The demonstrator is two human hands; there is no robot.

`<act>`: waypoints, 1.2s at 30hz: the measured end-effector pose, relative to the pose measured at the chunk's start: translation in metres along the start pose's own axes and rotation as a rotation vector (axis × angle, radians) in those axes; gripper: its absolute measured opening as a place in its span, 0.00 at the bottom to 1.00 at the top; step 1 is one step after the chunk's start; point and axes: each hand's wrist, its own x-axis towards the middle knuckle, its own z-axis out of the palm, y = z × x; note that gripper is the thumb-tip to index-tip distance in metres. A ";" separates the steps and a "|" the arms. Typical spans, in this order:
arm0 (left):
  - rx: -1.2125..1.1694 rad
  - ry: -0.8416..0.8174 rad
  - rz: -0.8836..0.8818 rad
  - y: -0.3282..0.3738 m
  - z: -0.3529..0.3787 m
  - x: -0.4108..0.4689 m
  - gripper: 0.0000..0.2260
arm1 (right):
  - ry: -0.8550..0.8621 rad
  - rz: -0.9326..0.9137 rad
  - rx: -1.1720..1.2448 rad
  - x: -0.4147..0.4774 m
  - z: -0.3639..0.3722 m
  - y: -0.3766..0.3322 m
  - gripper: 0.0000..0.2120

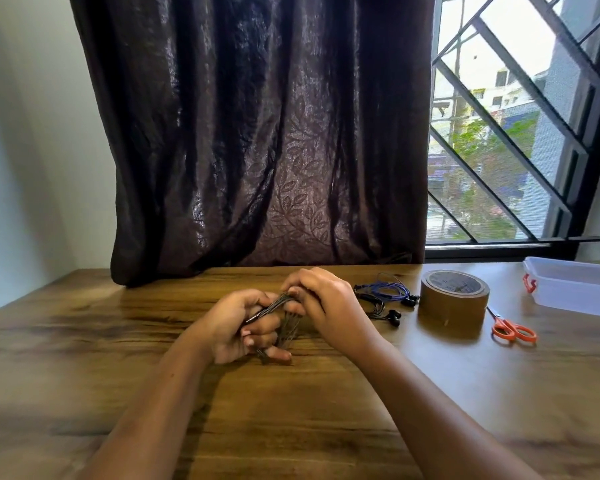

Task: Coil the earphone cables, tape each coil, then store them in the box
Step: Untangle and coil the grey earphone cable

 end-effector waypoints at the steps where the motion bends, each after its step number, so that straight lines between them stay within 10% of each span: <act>1: -0.017 -0.016 0.009 0.000 0.000 -0.001 0.19 | 0.016 0.023 0.034 0.000 0.001 0.001 0.08; 23: -0.314 -0.005 0.245 -0.007 0.006 0.010 0.19 | -0.063 0.823 0.941 -0.004 0.017 0.004 0.14; 36: -0.368 -0.022 0.244 -0.010 0.004 0.014 0.19 | -0.214 0.745 0.968 -0.002 0.011 -0.006 0.12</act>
